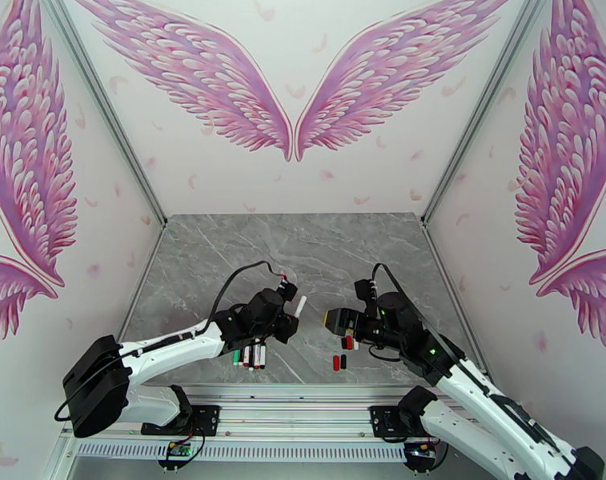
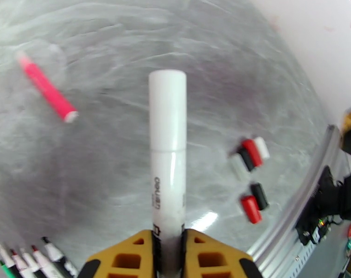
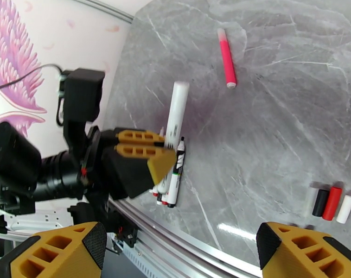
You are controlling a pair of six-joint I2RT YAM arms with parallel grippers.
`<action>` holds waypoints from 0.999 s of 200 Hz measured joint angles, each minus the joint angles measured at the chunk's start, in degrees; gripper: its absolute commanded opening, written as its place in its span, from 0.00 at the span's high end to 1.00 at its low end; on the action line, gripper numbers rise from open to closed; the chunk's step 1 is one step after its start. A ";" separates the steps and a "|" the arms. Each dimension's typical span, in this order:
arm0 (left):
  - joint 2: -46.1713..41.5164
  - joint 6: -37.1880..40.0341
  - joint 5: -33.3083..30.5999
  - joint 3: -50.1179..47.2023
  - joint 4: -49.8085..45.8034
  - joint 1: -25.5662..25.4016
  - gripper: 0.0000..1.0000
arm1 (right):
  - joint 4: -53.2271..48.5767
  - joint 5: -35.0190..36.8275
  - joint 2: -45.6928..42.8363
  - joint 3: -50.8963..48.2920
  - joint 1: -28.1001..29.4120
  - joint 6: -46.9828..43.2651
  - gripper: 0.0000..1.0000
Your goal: Open the pen caps
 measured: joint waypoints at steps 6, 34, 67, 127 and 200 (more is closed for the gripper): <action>-0.35 -0.22 0.83 -0.72 1.20 -0.74 0.83 | 0.52 -0.20 0.79 0.00 0.00 0.11 0.13; -1.27 -1.11 2.97 -2.27 4.59 -4.15 0.83 | 2.34 -0.85 4.24 0.00 0.00 0.17 0.16; -2.64 -1.95 3.21 -2.32 6.51 -7.78 0.83 | 4.52 -1.90 7.26 0.00 0.00 0.44 0.23; -3.13 -3.04 2.80 -2.32 8.22 -9.90 0.84 | 7.08 -3.58 9.68 0.02 0.00 0.74 0.49; -2.29 -3.19 2.75 -2.27 8.55 -10.27 0.85 | 8.02 -4.59 9.68 0.02 0.00 0.94 0.62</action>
